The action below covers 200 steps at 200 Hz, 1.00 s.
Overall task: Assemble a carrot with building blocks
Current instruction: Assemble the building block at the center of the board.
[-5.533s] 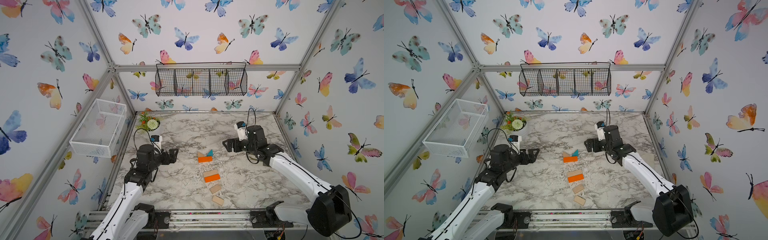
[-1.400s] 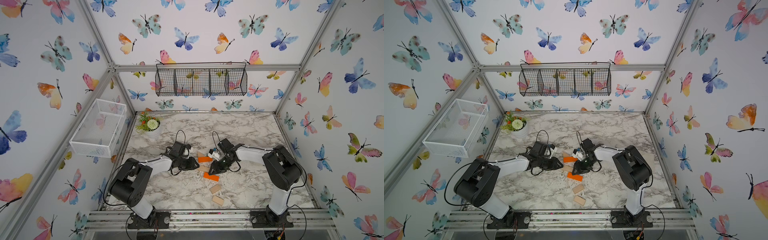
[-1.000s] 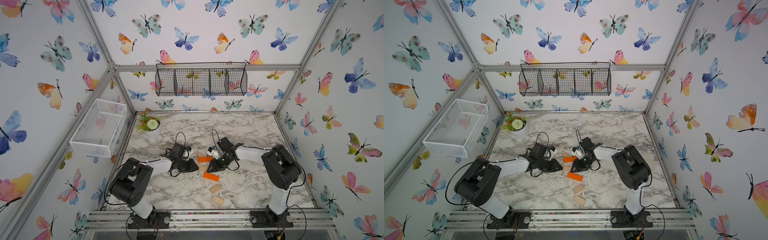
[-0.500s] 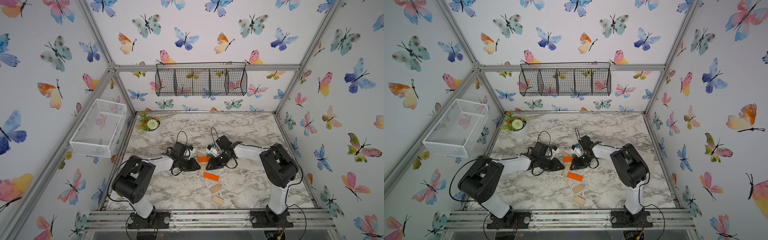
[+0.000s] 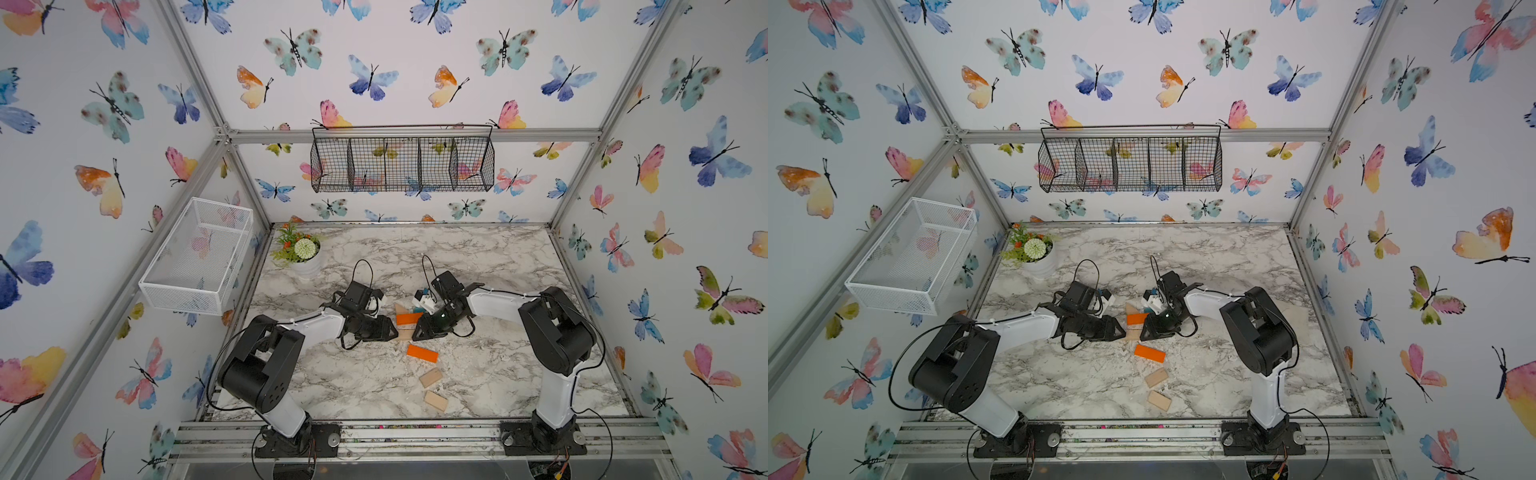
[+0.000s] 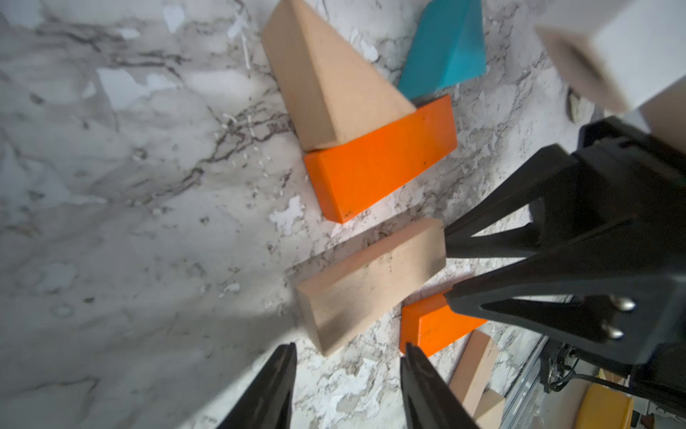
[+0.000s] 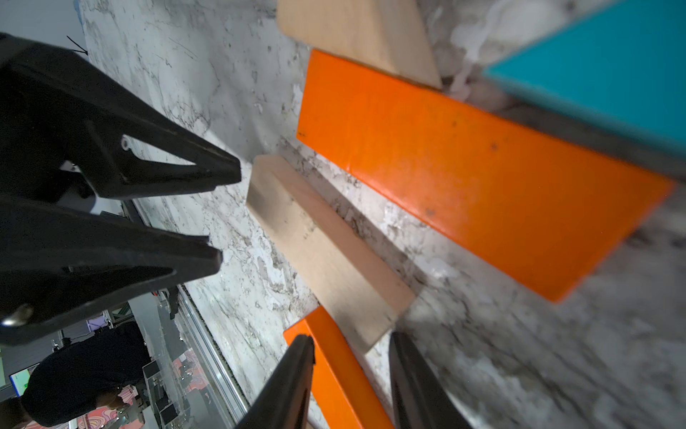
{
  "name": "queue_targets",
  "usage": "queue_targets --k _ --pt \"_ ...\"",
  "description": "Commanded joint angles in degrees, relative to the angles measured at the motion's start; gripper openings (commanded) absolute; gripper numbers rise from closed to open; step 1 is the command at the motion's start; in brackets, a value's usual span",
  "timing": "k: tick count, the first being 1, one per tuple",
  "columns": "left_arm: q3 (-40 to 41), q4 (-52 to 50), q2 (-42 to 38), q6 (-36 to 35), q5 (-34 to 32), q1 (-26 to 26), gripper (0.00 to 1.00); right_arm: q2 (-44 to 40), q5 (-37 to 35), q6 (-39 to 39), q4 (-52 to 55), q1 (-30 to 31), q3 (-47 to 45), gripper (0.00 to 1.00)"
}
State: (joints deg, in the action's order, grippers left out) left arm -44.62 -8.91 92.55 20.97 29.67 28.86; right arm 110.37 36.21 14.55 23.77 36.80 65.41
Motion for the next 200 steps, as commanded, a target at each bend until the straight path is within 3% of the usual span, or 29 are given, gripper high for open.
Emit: queue_targets --k 1,16,29,200 --pt "1.57 2.51 1.37 -0.11 1.41 -0.29 0.42 0.80 -0.52 -0.13 1.11 0.03 0.95 0.40" --pt "1.73 4.01 2.16 0.08 3.38 -0.25 0.31 0.46 -0.78 -0.04 0.93 0.03 0.86 0.40" --pt "1.82 4.64 2.50 0.36 4.14 -0.28 0.27 0.33 -1.05 0.08 0.84 0.03 0.86 0.39" --pt "-2.77 8.60 7.34 3.20 7.95 2.23 0.23 0.78 -5.80 -0.63 3.19 -0.50 4.47 0.38"
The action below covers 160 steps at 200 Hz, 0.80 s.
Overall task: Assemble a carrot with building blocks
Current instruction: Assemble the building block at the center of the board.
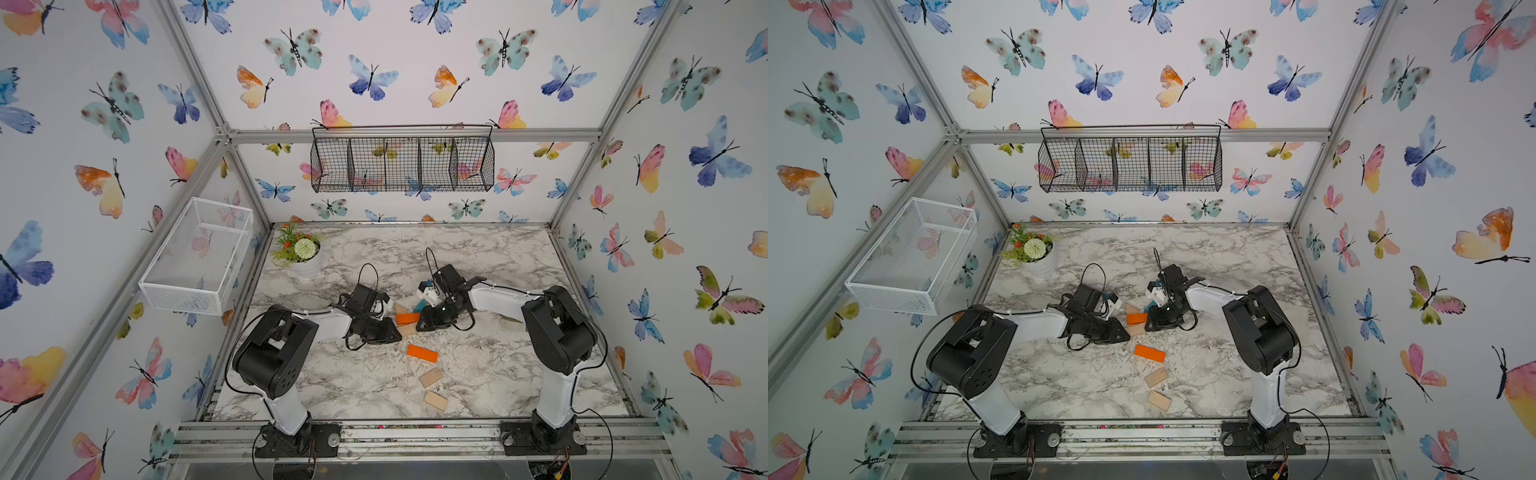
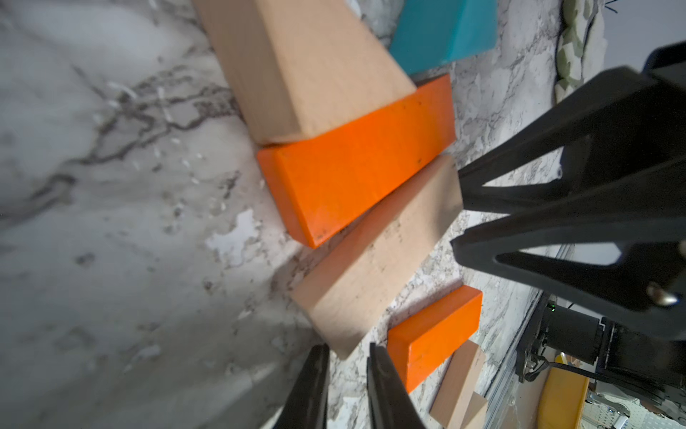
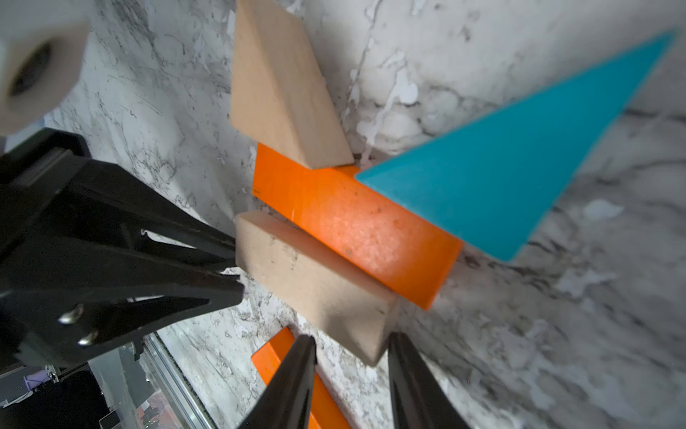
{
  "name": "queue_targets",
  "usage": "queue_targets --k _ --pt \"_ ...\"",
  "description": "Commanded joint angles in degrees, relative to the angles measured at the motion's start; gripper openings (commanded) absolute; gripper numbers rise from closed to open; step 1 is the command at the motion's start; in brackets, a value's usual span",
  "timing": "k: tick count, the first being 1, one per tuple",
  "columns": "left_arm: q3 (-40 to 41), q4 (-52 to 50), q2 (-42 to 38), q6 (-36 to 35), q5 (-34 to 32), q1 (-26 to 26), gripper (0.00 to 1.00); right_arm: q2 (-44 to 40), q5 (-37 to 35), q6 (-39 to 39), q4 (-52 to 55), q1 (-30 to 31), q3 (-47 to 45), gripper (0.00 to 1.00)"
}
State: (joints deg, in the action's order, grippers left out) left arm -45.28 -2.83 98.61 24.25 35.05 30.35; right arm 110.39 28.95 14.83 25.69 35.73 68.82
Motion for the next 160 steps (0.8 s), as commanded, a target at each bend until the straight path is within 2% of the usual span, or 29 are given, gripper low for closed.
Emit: queue_targets --k 1,69,160 --pt "-2.19 2.50 1.39 -0.08 2.62 0.71 0.23 0.78 1.46 -0.93 1.28 0.57 1.06 0.38" --pt "-5.84 1.88 4.46 -0.67 2.88 0.70 0.23 0.48 0.58 -1.65 1.86 0.49 0.62 0.38" --pt "-5.75 0.64 4.41 -0.91 0.92 0.59 0.23 1.85 1.11 -2.26 2.08 0.32 2.11 0.38"
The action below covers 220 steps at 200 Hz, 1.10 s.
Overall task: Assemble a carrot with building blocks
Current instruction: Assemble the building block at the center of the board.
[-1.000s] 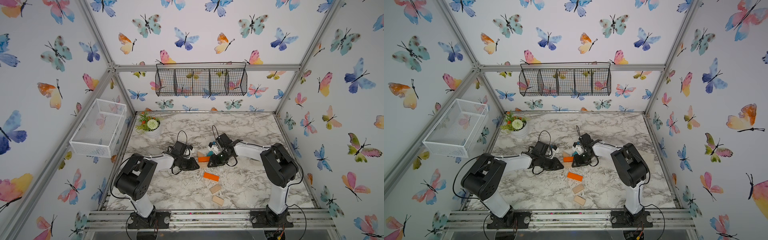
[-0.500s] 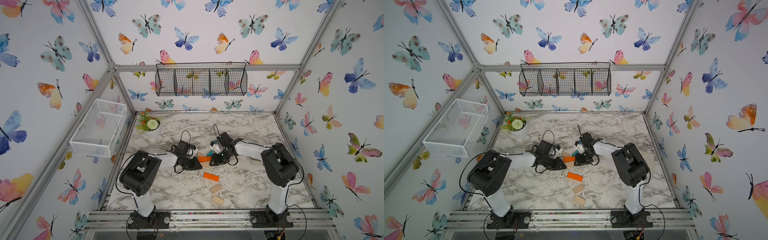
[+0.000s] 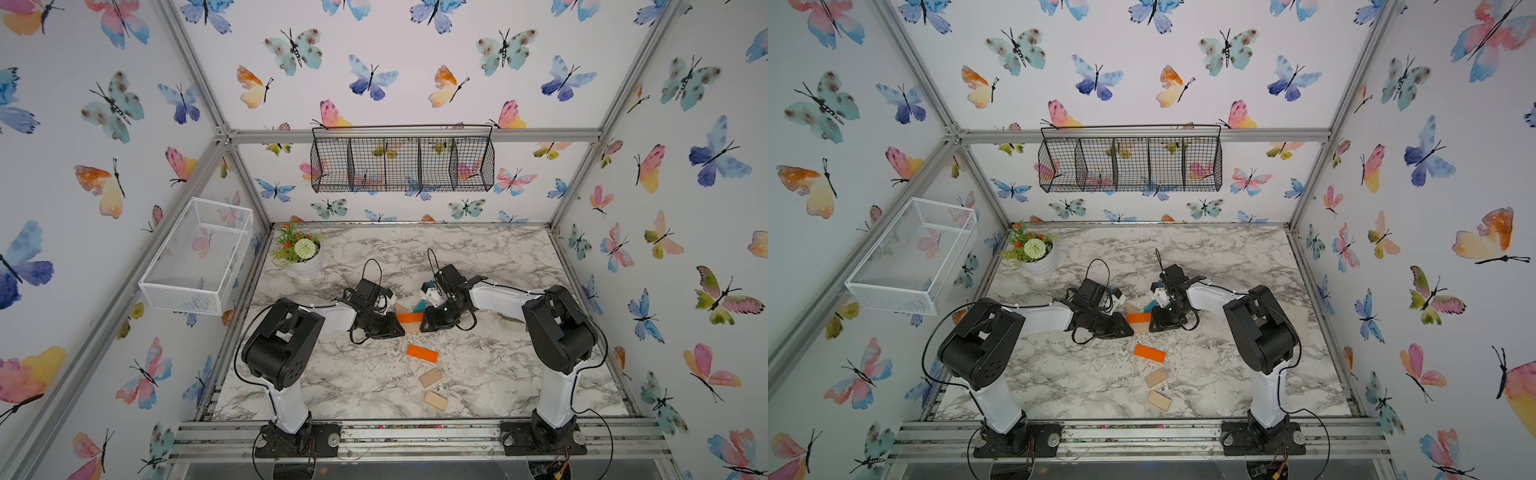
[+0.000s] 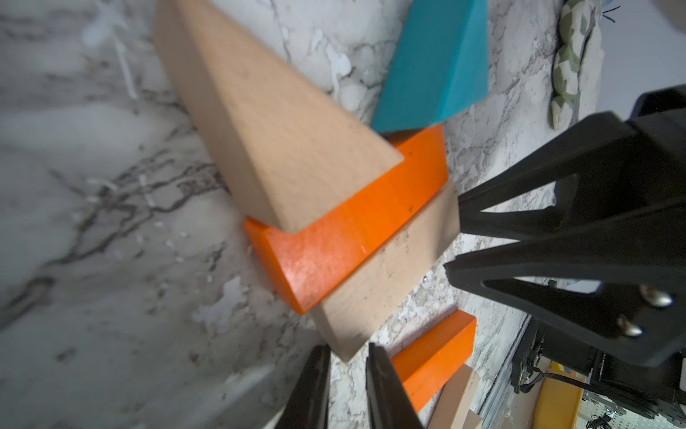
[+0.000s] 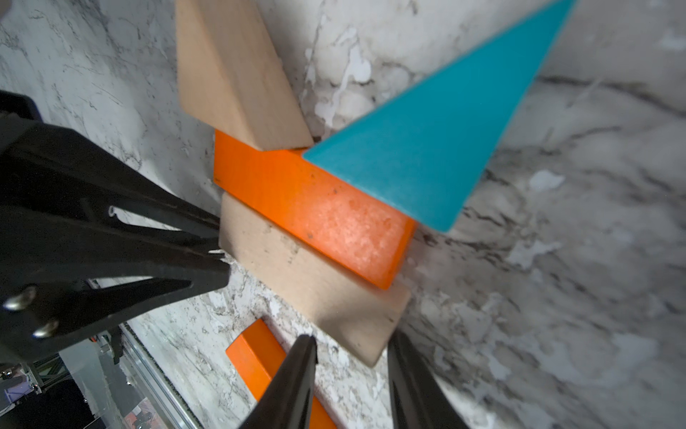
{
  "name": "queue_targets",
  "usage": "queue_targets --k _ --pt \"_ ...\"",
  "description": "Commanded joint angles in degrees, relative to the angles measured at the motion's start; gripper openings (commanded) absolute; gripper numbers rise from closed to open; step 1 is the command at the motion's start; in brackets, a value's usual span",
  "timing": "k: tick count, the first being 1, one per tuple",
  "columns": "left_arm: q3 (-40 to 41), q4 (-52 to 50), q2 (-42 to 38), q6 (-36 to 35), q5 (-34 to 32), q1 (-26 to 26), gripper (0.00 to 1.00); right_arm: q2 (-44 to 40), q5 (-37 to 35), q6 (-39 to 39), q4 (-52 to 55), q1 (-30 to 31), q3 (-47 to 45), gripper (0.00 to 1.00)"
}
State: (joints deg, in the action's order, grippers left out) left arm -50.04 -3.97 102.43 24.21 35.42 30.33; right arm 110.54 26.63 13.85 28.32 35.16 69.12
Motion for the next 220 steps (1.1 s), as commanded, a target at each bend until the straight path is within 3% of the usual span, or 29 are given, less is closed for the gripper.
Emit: queue_targets --k 1,21,64,79,178,220 --pt "-0.96 1.77 0.58 -0.89 0.50 0.61 0.23 1.65 3.43 -1.28 -0.54 0.88 1.81 0.38" --pt "-0.82 1.45 0.40 -0.81 -0.23 0.64 0.24 1.70 3.68 -1.45 -0.54 0.88 1.81 0.39" --pt "-0.33 0.04 -0.91 -0.82 -4.23 0.60 0.47 1.15 2.67 -1.29 -0.11 0.80 1.32 0.52" --pt "-0.11 -0.25 -1.53 -0.82 -4.88 0.33 0.50 0.66 2.05 -1.28 0.37 0.79 0.97 0.55" --pt "4.61 -2.12 -6.97 -0.48 -6.24 -0.02 0.51 -4.17 0.71 -1.23 2.18 0.62 -3.66 0.59" --pt "9.06 -1.33 -13.16 1.86 -3.06 0.58 0.51 -11.27 3.53 -0.19 5.58 0.53 -9.46 0.53"
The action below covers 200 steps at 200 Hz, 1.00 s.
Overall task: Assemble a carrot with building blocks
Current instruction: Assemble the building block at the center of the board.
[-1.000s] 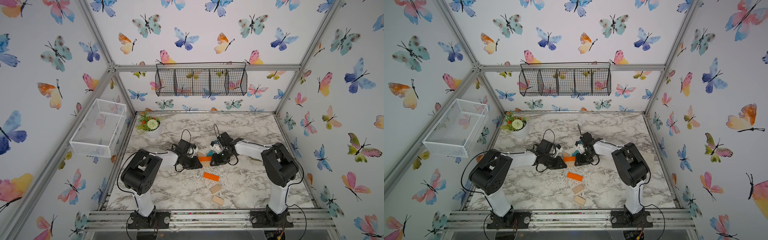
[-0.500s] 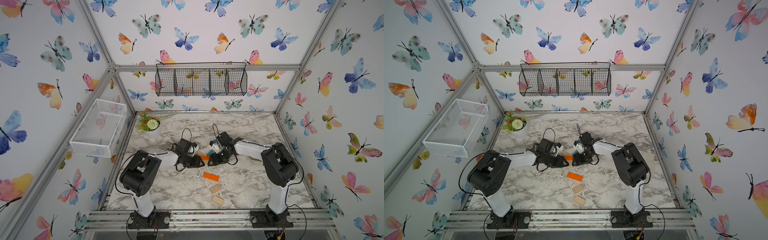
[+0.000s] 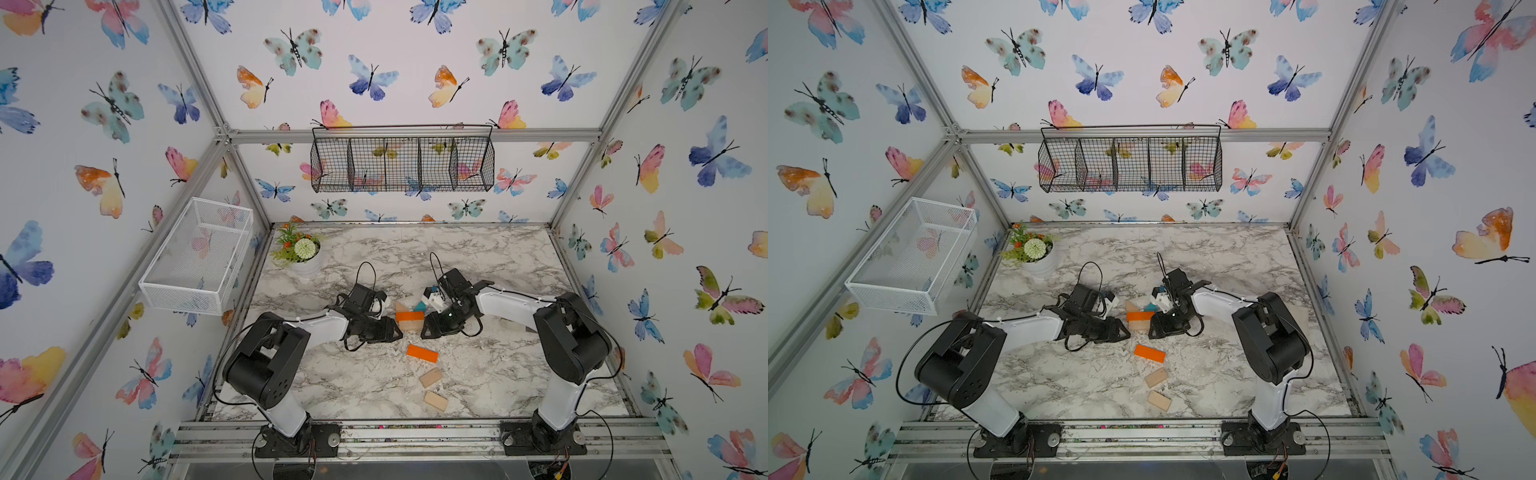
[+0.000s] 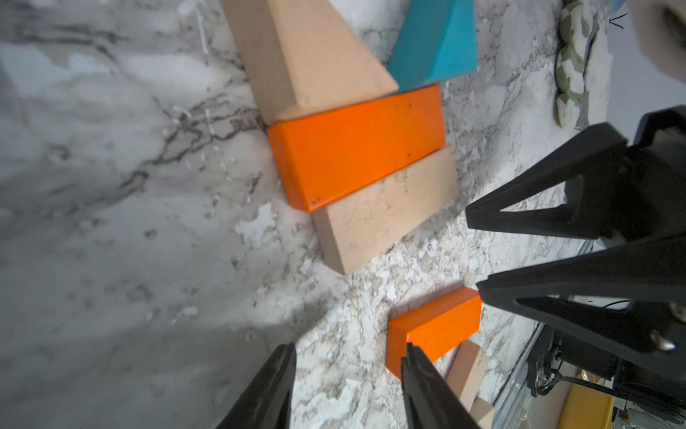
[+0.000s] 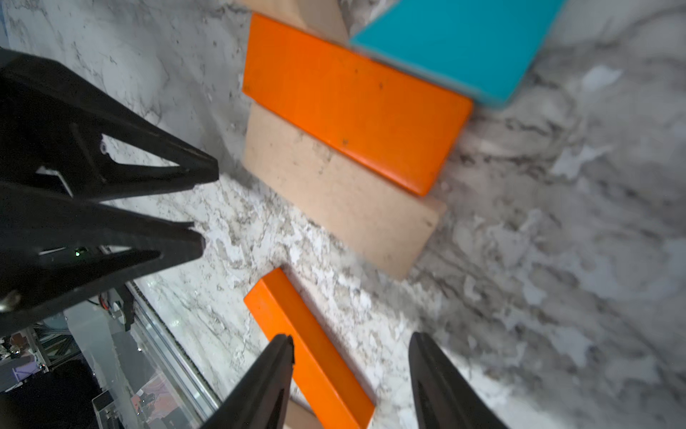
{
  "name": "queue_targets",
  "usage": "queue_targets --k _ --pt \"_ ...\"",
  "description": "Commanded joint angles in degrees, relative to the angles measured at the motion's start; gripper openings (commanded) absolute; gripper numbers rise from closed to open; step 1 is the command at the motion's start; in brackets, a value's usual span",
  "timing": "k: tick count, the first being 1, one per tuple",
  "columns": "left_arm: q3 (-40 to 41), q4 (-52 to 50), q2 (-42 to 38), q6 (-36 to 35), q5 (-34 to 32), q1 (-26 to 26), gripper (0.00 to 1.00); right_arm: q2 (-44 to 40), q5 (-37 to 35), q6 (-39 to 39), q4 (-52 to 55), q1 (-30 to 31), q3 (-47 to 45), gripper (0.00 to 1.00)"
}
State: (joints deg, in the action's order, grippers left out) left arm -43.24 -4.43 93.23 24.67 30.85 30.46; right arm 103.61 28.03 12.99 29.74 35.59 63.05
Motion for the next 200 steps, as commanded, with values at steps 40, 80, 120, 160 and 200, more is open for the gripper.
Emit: queue_targets --k 40,80,120,160,200 --pt "6.40 3.98 -5.69 3.69 4.63 1.71 0.50 -8.92 8.38 2.87 3.63 0.09 -10.93 0.52" --pt "5.39 5.24 -2.55 3.37 6.33 3.67 0.46 -7.84 11.58 3.43 1.94 0.09 -12.05 0.51" --pt "4.65 6.75 -0.46 3.46 7.41 4.00 0.44 -6.05 13.74 4.28 -1.34 0.09 -11.77 0.49" --pt "4.13 6.97 1.77 3.11 7.77 4.11 0.42 -3.63 14.89 3.51 -1.26 0.09 -10.80 0.47" --pt "4.29 8.14 2.94 3.46 8.76 4.17 0.38 -1.63 14.61 2.23 -0.66 0.10 -8.77 0.46"
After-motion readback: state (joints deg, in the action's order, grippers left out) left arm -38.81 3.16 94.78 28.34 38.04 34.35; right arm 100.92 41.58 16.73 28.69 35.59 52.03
